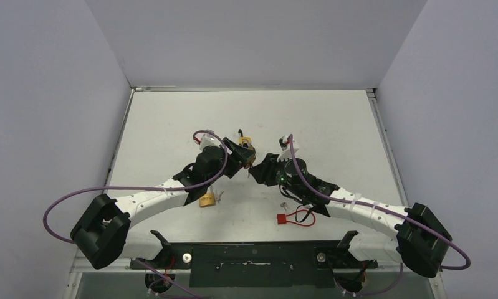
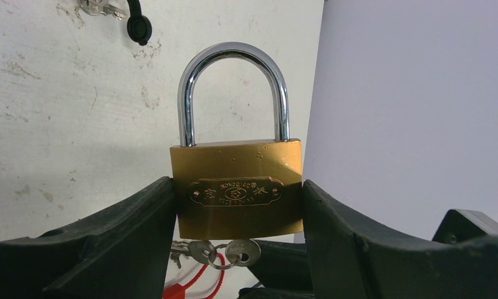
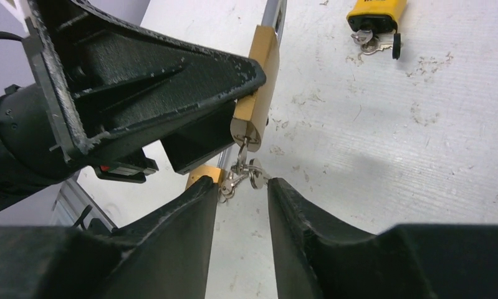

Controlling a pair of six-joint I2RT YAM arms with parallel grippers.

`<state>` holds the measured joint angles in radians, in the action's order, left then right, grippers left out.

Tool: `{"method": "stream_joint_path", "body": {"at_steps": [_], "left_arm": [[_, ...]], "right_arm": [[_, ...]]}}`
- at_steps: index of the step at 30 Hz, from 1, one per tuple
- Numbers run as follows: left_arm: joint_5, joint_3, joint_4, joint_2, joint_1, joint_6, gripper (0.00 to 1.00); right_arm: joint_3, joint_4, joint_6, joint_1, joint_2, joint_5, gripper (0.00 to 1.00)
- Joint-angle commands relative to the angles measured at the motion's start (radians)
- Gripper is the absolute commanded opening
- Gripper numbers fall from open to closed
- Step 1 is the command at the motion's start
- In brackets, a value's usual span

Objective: Unlock with the key
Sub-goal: Unlock the lock.

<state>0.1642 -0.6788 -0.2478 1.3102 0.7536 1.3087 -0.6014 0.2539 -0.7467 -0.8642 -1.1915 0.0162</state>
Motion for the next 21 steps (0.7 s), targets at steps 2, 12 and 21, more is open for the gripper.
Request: {"method": "stream_joint_path", "body": {"at_steps": [2, 12, 21], "left_arm": [[-0.025, -0.019, -0.174, -0.048, 0.000, 0.033, 0.00], [-0.030, -0.018, -0.178, -0.060, 0.000, 0.039, 0.00], [-0.073, -0.011, -0.199, -0.081, -0.001, 0.111, 0.00]], "right_arm": [[-0.044, 0.085, -0.009, 0.013, -0.008, -0.008, 0.41], [-0.050, 0.092, -0.034, 0.047, -0.029, -0.052, 0.13], [-0.072, 0.077, -0.035, 0.057, -0.063, -0.075, 0.13]]}}
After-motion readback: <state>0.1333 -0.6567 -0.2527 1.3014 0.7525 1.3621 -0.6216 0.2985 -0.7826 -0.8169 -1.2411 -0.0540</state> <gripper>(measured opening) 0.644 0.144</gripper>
